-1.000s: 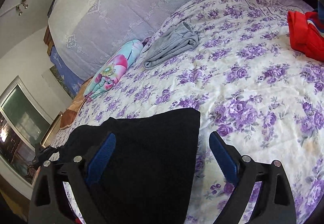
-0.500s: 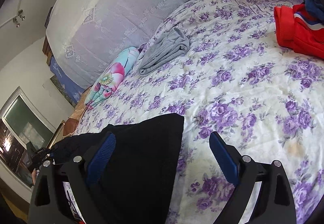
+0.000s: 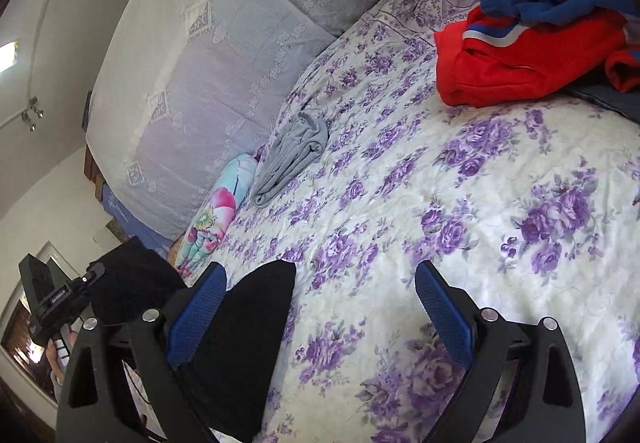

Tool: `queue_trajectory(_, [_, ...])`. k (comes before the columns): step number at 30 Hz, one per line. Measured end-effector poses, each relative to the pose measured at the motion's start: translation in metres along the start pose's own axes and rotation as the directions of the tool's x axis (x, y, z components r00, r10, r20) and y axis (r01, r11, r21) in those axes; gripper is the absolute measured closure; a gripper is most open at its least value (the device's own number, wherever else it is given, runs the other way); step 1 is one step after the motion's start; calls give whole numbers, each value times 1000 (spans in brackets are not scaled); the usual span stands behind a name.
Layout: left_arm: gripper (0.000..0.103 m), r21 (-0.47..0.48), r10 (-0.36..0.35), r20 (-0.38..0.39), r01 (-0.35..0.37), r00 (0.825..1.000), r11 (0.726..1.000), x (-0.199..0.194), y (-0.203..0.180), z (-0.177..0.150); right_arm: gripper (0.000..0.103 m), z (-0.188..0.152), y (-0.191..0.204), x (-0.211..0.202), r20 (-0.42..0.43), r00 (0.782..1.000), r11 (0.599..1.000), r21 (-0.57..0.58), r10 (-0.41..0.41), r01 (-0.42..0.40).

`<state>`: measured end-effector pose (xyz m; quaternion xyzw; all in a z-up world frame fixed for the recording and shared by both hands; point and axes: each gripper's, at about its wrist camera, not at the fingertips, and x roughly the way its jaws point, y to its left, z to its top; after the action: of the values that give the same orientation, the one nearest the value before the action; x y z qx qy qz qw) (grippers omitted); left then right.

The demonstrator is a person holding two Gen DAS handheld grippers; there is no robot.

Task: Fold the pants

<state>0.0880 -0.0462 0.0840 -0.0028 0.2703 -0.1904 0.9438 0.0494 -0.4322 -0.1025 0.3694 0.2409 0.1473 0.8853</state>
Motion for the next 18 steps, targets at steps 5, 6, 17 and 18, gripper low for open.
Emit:
queue_trajectory(5, [87,130,-120,-217,151,969,980,84,-97,-48,7,3,-3,-1,-8,999,999,7,41,-41])
queue_trajectory(6, [87,142,-125,-270,168,955,975,102,-110,-65,7,4,-4,-1,-7,999,999,14,49,-49])
queue_trajectory(17, [87,197,-133,-223,178,966,964,97,-125,-91,6,0,0,5,-13,1000,999,-28,25,-25])
queue_trajectory(18, [87,208,-137,-217,183,966,961,93,-128,-90,6,0,0,5,-13,1000,999,-28,23,-24])
